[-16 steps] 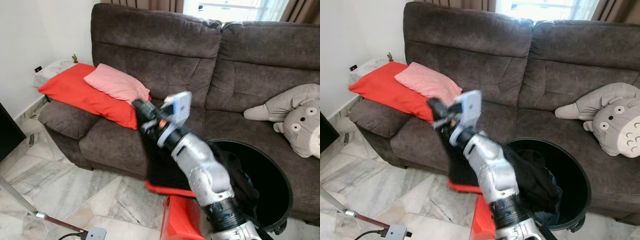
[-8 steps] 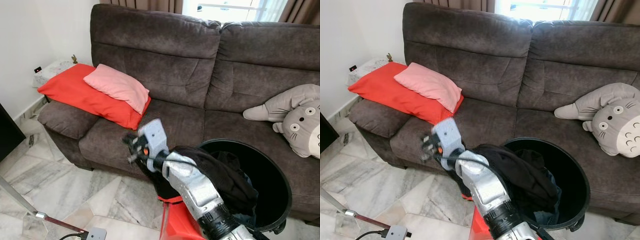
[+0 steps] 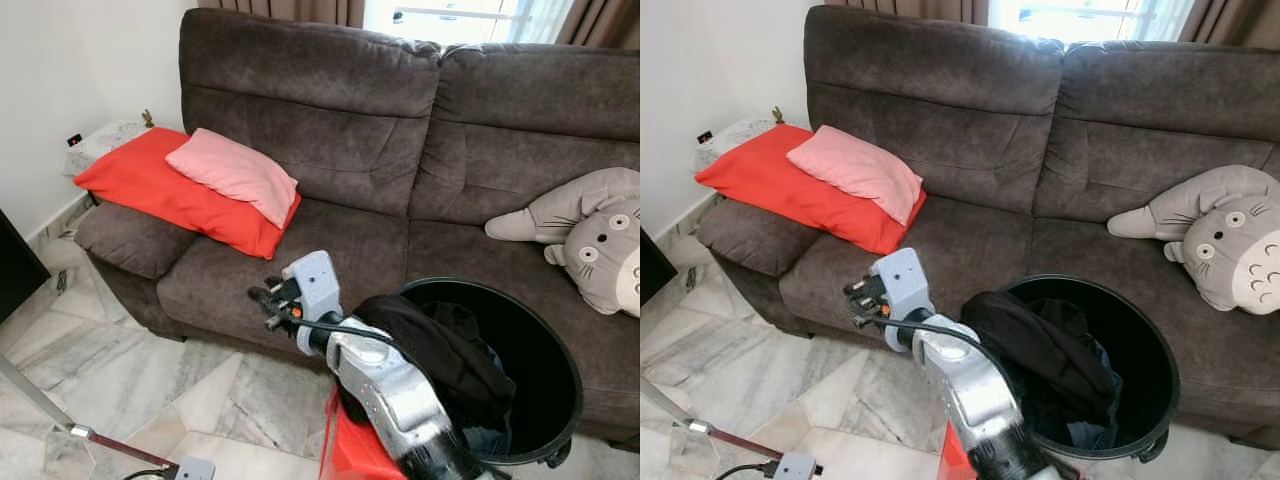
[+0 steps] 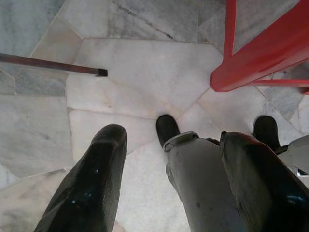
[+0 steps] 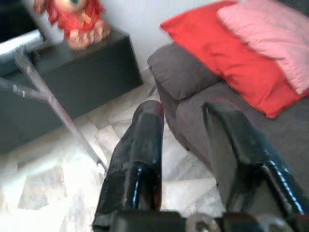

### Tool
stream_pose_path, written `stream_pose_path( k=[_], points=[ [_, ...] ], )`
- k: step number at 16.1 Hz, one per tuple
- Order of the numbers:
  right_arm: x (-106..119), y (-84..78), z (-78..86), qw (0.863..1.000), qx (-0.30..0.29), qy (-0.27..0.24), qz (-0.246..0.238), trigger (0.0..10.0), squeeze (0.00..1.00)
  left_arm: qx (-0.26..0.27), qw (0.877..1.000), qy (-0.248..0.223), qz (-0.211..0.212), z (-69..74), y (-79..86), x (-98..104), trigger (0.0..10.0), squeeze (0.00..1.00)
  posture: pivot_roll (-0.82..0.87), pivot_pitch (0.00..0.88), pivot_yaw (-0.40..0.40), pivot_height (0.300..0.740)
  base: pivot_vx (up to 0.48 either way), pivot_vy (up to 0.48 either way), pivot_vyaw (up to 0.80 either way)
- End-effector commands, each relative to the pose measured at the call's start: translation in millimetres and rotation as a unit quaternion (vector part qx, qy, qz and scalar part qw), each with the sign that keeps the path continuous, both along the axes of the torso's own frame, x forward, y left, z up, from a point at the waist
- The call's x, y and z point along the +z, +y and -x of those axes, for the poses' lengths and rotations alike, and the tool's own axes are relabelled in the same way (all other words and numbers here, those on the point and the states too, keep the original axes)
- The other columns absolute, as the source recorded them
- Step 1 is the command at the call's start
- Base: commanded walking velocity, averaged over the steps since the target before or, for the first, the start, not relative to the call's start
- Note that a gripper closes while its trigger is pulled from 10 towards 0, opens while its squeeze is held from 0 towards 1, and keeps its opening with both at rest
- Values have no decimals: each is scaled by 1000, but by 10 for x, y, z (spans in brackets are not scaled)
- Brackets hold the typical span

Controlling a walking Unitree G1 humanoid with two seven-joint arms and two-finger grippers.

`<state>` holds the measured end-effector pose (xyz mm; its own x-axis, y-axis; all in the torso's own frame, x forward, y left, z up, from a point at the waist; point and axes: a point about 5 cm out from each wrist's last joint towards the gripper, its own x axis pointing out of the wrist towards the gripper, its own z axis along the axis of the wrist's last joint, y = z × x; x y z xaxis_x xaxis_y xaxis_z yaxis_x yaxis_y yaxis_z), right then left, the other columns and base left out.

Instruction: Hang hanger

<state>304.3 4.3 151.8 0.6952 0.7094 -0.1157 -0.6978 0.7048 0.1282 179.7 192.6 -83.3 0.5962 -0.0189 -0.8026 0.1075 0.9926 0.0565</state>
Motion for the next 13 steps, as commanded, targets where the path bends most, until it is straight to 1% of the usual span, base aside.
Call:
stream_pose_path(
  k=[1,2,3,4,5,6,7,8,9,10,11,12,13],
  points=[
    [137,-109,-2,999,-34,-19,-24,10000,1000,-6,1000,18,-2,72,-12,-39,10000,0,-134,54,20,740,0,0,0],
    [162,-164,5,998,-46,-33,-23,10000,1000,-6,1000,18,-2,72,-12,-39,10000,0,-136,54,19,740,0,0,0],
    [192,-276,26,996,-72,-58,-11,10000,1000,-5,1000,21,-3,84,-5,-44,10000,0,-139,55,19,740,0,0,0],
    [228,-528,70,985,-126,-112,34,10000,1000,-5,1000,24,-5,101,6,-51,10000,0,-144,54,18,740,0,0,0],
    [233,-644,92,979,-151,-128,55,10000,1000,-5,1000,25,-6,104,9,-52,10000,0,-145,54,20,740,0,0,0],
    [220,-800,117,971,-185,-134,71,10000,1000,-7,1000,26,-6,108,11,-54,10000,0,-153,54,19,740,0,0,0],
    [190,-1033,155,956,-235,-142,104,10000,1000,-8,1000,28,-6,112,14,-56,10000,0,-159,56,21,740,0,0,0],
    [143,-1166,192,948,-247,-152,133,10000,282,-6,1000,29,-6,116,16,-58,10000,0,-167,58,23,740,0,0,0],
    [108,-1249,231,946,-255,-146,138,10000,0,-7,1000,30,-6,118,17,-58,10000,0,-170,59,24,740,0,0,0],
    [57,-1398,308,945,-261,-137,141,10000,0,-11,999,29,-9,114,22,-56,10000,0,-174,58,28,740,0,0,0],
    [18,-1533,373,945,-251,-132,164,10000,0,-6,1000,29,-9,115,31,-55,10000,0,-173,57,27,740,0,0,0],
    [-16,-1620,446,950,-215,-123,192,10000,0,-4,999,30,-10,118,43,-56,10000,0,-173,57,28,740,0,0,0],
    [-57,-1722,513,950,-182,-113,228,10000,0,-4,999,31,-11,120,54,-55,10000,0,-180,59,29,740,0,0,0]
  ],
)
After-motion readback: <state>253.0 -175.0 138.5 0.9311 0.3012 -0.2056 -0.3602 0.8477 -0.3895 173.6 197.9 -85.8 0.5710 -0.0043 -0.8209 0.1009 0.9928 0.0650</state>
